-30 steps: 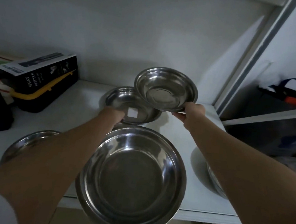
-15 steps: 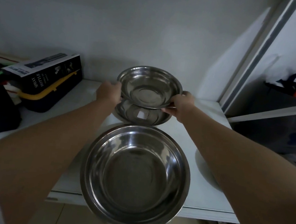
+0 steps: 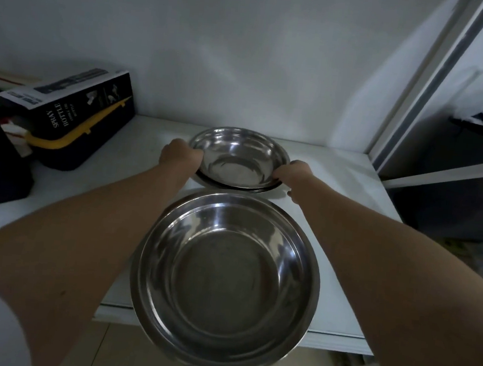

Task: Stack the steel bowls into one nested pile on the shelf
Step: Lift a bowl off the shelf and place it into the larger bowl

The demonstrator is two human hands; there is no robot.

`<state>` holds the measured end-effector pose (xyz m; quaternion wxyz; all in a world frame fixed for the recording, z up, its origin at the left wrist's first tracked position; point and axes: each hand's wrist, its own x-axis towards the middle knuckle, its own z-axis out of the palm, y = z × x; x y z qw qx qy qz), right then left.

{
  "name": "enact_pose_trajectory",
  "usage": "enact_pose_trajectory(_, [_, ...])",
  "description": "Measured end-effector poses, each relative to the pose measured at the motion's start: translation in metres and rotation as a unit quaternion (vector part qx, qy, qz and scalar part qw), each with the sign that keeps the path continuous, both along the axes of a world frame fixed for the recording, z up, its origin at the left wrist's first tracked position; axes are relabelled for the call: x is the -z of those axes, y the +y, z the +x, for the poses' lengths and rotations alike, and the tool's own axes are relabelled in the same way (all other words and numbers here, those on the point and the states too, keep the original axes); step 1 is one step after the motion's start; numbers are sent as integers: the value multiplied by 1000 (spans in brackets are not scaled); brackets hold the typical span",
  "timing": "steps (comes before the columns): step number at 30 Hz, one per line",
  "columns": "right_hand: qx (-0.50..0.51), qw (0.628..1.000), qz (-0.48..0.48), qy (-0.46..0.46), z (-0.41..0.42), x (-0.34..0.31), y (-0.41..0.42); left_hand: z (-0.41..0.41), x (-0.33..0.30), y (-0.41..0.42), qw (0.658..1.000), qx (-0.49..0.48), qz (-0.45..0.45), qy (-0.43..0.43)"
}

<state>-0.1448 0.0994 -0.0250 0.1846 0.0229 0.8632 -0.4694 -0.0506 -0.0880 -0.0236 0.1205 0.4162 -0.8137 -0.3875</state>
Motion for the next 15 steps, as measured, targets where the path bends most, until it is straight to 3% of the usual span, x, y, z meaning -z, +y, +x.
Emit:
enact_pose_trajectory(8, [24, 999, -4, 48, -10, 16, -6, -1, 17, -9, 998, 13, 59, 14])
enact_pose_trajectory(15, [41, 994, -46, 89, -10, -4, -15, -2, 10, -8, 998, -40, 10, 37])
